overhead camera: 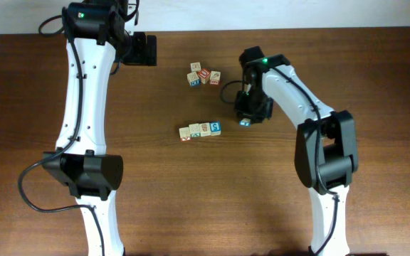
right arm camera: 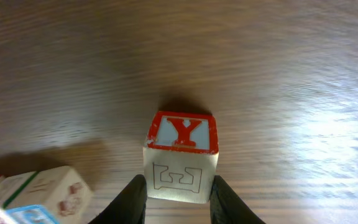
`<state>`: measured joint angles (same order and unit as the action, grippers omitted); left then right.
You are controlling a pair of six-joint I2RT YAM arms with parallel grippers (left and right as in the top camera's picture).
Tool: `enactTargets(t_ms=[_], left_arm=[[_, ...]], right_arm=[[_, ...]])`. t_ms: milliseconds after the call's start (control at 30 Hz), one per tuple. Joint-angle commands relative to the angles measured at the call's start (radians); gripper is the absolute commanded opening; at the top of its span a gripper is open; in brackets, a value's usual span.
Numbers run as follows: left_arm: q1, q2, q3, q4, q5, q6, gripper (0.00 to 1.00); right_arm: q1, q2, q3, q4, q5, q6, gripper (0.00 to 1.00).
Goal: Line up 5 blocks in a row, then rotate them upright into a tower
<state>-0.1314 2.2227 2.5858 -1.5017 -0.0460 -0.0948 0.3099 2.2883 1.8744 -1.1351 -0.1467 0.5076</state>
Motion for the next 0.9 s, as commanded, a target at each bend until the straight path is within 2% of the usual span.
enactTargets(t_ms=[0, 100, 233, 867], left_arm=[[0.002, -0.029, -0.006, 0.002, -0.011, 0.005, 0.99], [0.002, -0.029, -0.006, 0.002, -0.011, 0.005, 0.99], [0.002, -0.029, -0.006, 0.002, -0.011, 0.005, 0.99], [0.002, -0.029, -0.006, 0.002, -0.011, 0.005, 0.99]], right_arm=[[0.065, -0.004, -0.006, 0.025, 0.010, -0.064, 0.30], [0.089, -0.004, -0.006, 0.026, 0.048, -0.079, 0.31], [0.089, -0.004, -0.006, 0.016, 0.005, -0.162, 0.31], [0.124, -0.004, -0.006, 0.000, -0.030, -0.171, 0.31]])
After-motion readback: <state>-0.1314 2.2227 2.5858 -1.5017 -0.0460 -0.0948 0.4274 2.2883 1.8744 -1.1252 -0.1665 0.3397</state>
